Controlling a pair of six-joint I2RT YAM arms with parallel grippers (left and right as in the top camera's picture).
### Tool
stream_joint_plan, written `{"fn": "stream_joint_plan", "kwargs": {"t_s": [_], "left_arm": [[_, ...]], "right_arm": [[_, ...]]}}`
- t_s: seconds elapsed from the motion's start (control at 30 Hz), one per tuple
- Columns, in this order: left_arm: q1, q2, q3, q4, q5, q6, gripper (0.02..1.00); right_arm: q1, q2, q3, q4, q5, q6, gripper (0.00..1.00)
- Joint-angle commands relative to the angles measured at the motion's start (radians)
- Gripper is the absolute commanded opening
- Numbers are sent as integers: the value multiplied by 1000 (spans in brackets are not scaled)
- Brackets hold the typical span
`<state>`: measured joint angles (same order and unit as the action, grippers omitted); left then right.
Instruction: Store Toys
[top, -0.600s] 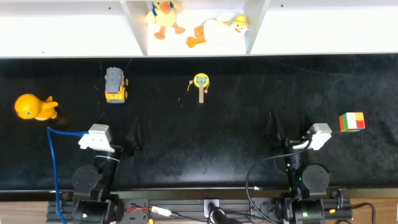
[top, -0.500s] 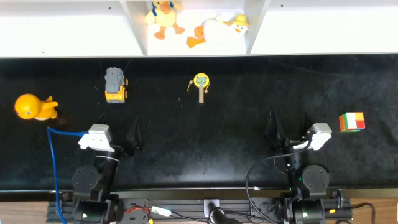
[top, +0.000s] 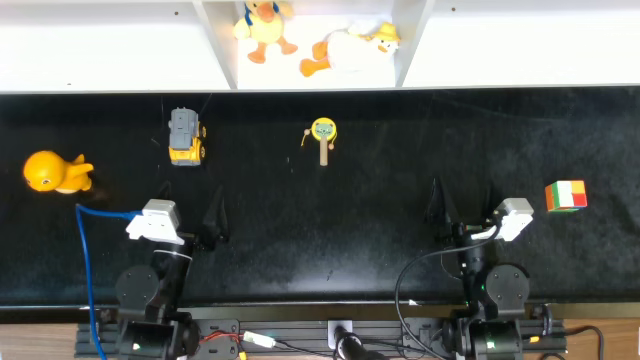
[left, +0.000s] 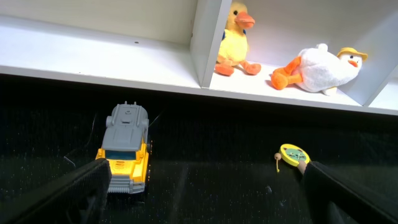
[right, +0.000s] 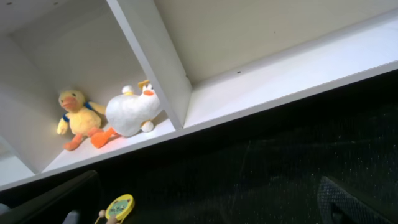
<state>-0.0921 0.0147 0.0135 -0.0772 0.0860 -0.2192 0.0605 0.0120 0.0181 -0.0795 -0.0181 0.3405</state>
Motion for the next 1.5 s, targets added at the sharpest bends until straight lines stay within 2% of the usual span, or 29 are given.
{"fn": "stream_joint_plan", "kwargs": {"t_s": [0.03,1.4,1.5], "left_arm": [[-9,-11,-5,0,-9,-18,998],[-9,-11,-5,1,-9,-18,998],[-9,-11,-5,3,-61,-19,998]], "right_arm": [[5,1,-13,2,9,4,996],[5,1,-13,2,9,4,996],[5,1,-13,2,9,4,996]]}}
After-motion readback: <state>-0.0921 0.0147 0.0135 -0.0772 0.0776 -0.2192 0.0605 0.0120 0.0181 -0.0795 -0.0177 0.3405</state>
